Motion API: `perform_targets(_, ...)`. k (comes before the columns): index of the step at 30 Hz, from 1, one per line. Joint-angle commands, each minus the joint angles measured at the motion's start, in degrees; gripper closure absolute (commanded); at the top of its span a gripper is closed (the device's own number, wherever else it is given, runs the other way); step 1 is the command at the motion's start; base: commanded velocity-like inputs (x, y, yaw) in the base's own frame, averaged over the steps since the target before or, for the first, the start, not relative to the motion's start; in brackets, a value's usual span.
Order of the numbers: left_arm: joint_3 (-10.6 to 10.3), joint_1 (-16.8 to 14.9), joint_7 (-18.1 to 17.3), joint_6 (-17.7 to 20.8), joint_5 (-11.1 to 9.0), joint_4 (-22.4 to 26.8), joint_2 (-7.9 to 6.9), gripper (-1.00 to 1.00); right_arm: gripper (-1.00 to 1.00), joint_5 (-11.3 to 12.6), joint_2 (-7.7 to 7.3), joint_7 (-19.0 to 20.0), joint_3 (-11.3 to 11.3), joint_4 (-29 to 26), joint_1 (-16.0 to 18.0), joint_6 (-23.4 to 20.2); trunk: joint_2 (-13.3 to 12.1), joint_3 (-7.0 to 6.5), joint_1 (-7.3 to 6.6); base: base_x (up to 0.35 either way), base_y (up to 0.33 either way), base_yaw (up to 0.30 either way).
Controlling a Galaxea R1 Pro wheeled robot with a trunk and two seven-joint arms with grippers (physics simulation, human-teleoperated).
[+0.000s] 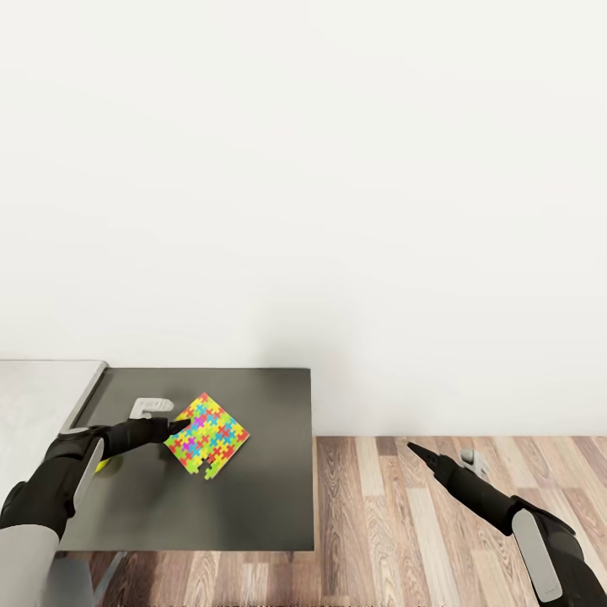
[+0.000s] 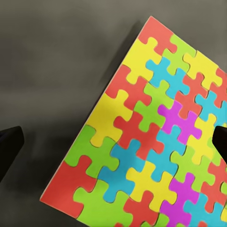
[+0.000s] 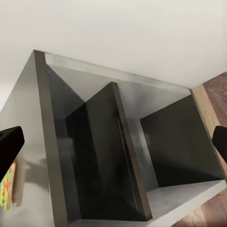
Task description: Put all the toys in the child's room - the three board games (two on the bed and one on the table), the two jigsaw puzzles on the table, and the tennis ball on the table - inside the toy box on the table in the child's room.
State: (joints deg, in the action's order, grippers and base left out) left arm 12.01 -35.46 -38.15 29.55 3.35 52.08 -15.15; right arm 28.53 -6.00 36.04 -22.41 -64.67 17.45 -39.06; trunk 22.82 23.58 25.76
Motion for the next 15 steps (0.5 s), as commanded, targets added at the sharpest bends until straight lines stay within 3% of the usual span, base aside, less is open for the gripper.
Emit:
perform_targets(1, 0.16, -0.05, -0.43, 0.34, 0.35, 0.06, 0.03, -1.00, -1.00, 0.21, 0.01, 0.08, -0.09, -0.02, 0.04, -0.40, 0.10, 0.16, 0.03, 0.000, 0.000, 0.000)
perform_targets(15, 0.19, -0.05, -0.43, 0.34, 0.35, 0.03, 0.03, -1.00, -1.00, 0.21, 0.02, 0.08, -0.09, -0.09, 0.06, -0.40, 0.10, 1.08, 0.03, 0.000, 0.000, 0.000)
